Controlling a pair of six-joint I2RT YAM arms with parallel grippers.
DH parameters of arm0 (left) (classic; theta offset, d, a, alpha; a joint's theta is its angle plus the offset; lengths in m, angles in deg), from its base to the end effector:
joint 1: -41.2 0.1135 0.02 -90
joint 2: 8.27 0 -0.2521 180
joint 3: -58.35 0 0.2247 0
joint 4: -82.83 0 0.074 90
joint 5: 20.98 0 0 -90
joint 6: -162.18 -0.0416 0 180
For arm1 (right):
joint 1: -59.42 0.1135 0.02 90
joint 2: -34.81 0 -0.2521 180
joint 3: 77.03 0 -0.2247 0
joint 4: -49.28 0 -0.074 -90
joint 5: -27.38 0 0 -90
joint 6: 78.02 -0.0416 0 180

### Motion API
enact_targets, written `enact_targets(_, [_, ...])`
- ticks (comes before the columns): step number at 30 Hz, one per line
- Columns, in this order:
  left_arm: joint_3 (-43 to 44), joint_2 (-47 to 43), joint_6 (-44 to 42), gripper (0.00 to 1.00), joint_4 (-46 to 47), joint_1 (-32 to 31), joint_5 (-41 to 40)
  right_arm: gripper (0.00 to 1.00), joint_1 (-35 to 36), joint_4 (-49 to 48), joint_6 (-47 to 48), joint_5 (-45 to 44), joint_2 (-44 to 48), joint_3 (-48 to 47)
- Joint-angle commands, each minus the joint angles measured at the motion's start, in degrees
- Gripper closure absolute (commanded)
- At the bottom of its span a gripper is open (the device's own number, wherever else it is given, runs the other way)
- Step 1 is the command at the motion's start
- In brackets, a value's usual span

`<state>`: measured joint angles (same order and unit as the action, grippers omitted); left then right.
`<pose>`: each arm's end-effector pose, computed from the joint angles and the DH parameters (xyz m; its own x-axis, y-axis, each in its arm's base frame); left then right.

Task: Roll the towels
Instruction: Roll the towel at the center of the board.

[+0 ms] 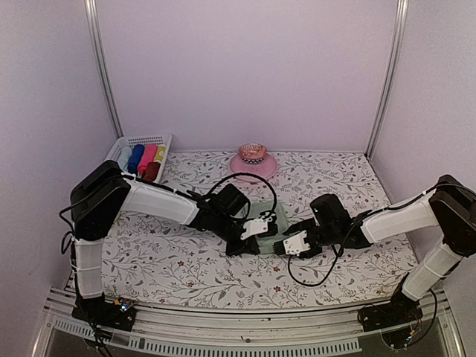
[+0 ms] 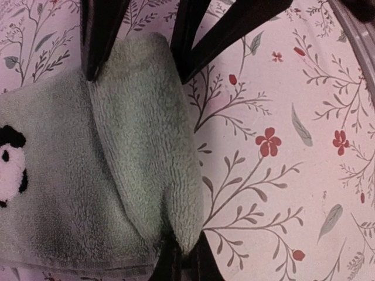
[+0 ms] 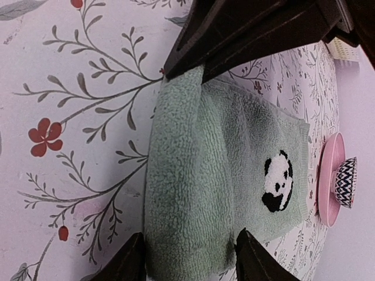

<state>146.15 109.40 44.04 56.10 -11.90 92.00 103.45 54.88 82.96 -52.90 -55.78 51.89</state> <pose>0.2234 -0.3246 0.1311 -0.0339 0.7683 -0.6391 0.9994 0.0210 -0.0278 0.1944 0.1977 0.1412 0.5626 -0.7521 -0.3431 -0.7327 -0.2616 -0.6282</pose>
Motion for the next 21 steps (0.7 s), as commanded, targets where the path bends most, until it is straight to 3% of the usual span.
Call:
enact_targets(1, [0.46,1.51,0.89,1.00,-3.28,0.87,0.68,0.49,1.03,0.80,0.06,0.51,0.64,-0.10])
enact_targets(15, [0.14,1.21,1.07,1.00,-3.53,1.04,1.96,0.62,1.57,1.75,-2.47,-2.77,-3.06,-2.44])
enact_targets(21, [-1.10,0.11,1.11,1.00,-3.47,1.07,2.24,0.85,1.43,8.32,-4.26,-1.17,-4.62,-5.96])
